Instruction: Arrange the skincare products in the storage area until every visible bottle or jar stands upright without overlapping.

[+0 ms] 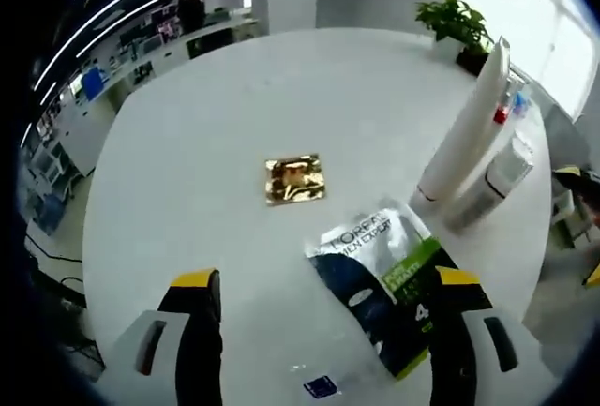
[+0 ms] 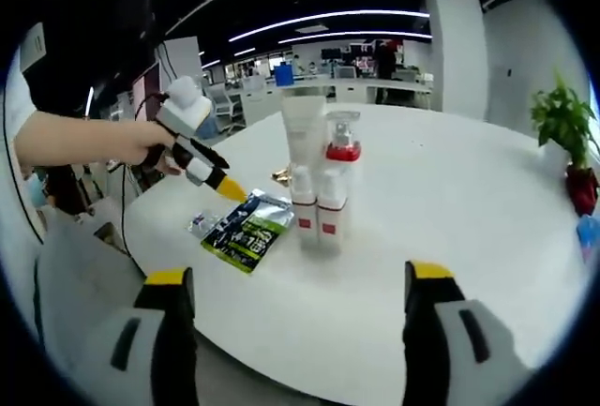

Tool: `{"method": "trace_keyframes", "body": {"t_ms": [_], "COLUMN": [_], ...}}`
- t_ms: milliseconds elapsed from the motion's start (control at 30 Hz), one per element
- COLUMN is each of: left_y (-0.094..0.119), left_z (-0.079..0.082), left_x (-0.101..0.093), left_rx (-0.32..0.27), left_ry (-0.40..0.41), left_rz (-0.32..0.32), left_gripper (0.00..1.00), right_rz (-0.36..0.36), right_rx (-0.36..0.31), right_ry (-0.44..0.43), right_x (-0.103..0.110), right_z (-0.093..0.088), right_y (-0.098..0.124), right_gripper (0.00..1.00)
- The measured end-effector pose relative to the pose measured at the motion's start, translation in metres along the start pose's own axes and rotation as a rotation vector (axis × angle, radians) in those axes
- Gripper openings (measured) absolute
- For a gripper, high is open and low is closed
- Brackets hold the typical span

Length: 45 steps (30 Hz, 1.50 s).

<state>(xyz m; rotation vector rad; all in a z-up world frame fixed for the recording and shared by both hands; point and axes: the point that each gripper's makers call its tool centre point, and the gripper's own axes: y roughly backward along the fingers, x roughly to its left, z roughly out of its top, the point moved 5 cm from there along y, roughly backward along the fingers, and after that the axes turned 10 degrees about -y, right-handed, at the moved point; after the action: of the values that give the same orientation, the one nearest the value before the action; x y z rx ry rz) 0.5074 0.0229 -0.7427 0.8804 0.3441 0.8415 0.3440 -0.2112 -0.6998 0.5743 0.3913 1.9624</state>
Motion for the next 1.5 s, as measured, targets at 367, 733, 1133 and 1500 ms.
{"method": "trace_keyframes", "body": {"t_ms": [367,733,1133,1500], "left_y": [-0.025,-0.054,-0.081,-0.096], "left_z": [0.018,0.038,0.045,0.052], "left_x": [0.014,0.024,0.031,0.036], "left_rx": [0.032,0.029,0.056,0.066], "left_ry": [-0.012,0.006,0.057,0.065], "left_rz": [0.025,0.025,0.035,0.047], "left_gripper": [0.86,0.78,0.63,0.53], "right_rz": [-0.015,-0.027,-0.034,-0.047], "right_rx": [-0.004,-0.017,-0.021,-0.031], "right_ry": [-0.004,-0.029,-0.055,-0.075], "right_x": [-0.002,-0.006,-0.008,-0.011], "right_z": [0.0,0.001,0.002,0.003], "right_y": [0.001,0.002,0.002,0.003], "right_gripper": [0.93,0.93,0.93,0.93]}}
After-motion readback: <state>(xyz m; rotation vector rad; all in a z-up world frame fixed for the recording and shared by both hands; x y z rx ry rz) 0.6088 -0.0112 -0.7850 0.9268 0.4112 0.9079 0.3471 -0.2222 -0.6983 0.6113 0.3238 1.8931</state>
